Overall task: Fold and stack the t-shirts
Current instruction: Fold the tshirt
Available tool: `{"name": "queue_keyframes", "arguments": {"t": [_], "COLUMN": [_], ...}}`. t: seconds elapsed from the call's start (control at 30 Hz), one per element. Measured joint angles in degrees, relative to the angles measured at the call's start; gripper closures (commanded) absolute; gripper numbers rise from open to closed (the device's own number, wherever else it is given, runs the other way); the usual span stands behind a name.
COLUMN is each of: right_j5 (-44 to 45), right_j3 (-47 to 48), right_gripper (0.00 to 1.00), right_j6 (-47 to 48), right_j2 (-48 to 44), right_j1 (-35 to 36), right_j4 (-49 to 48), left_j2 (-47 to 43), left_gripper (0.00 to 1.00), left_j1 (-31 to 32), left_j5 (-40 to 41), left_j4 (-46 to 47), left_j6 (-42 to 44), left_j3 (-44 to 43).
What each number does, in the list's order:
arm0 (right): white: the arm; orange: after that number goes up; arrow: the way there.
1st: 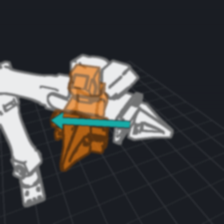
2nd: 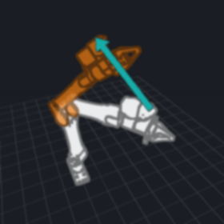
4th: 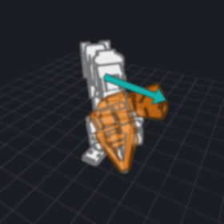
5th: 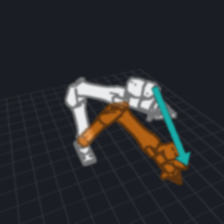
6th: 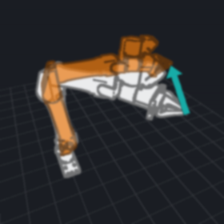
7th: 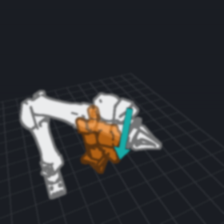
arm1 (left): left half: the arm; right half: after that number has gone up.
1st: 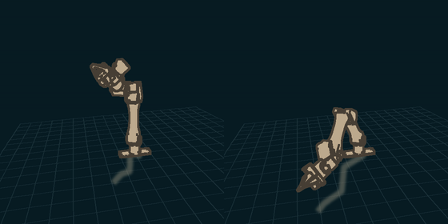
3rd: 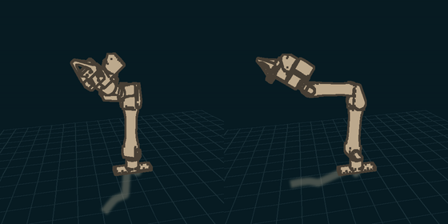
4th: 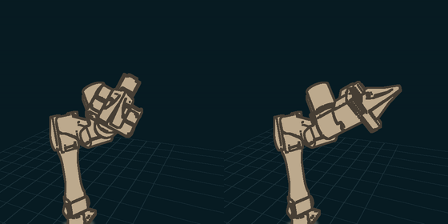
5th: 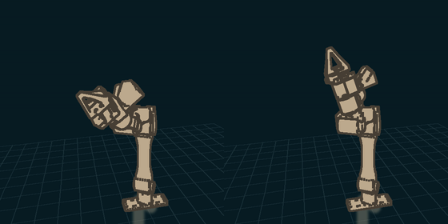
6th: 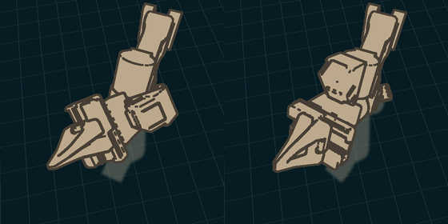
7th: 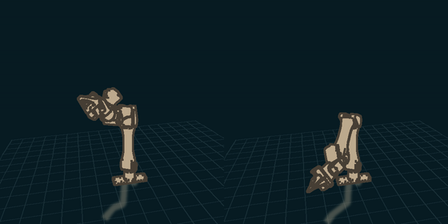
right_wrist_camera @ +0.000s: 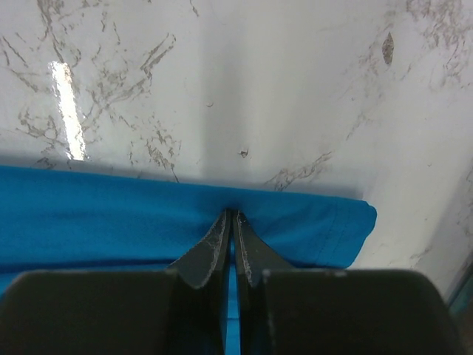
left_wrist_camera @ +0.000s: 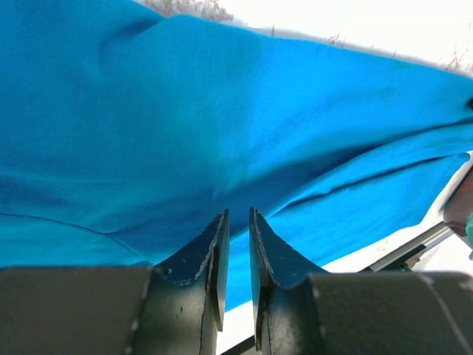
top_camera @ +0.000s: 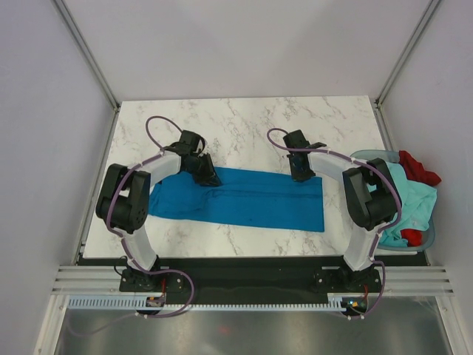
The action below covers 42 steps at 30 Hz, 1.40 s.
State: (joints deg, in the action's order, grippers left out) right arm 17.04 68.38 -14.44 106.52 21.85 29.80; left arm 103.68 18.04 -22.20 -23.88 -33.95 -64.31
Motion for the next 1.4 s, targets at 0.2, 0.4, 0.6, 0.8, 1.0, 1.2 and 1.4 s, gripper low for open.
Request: {"name": "queue_keyframes", "arguments": {"t": [0.2,0.4,0.6,0.8,1.0,1.2,1.4], "right_j5": [1.49,2.6,3.06,3.34,3.41,3.89,4.55], "right_j3": [0.0,0.0,0.0,-0.11,-0.22,-0.72,-0.85], "right_gripper": [0.89,0.88,0.88,0.88,0.88,0.88,0.88], "right_j6": [-0.39,-0.39,-0.37,-0.39,-0.37,-0.39,-0.39], "right_j2": [-0.09,-0.28,-0.85,-2.45,-4.17,-4.24,-3.58], "right_j1": [0.0,0.0,0.0,0.0,0.0,0.0,-0.15], "right_j4": [0.68,1.57,2.47,3.45,4.04,4.26,4.44], "left_j2": [0.0,0.0,0.0,0.0,0.0,0.0,0.0], "left_gripper": [0.76,0.76,0.76,0.76,0.76,0.76,0.76], "left_j1": [0.61,1.64,2.43,3.23,3.98,4.63,5.25], "left_j5": [-0.37,-0.48,-0.48,-0.48,-0.46,-0.39,-0.37], "left_j4": [0.04,0.09,0.24,0.31,0.44,0.46,0.48], "left_j6": [0.26,0.55,0.59,0.63,0.72,1.03,1.09], "left_j3": [0.0,0.0,0.0,0.09,1.25,1.88,2.03]}}
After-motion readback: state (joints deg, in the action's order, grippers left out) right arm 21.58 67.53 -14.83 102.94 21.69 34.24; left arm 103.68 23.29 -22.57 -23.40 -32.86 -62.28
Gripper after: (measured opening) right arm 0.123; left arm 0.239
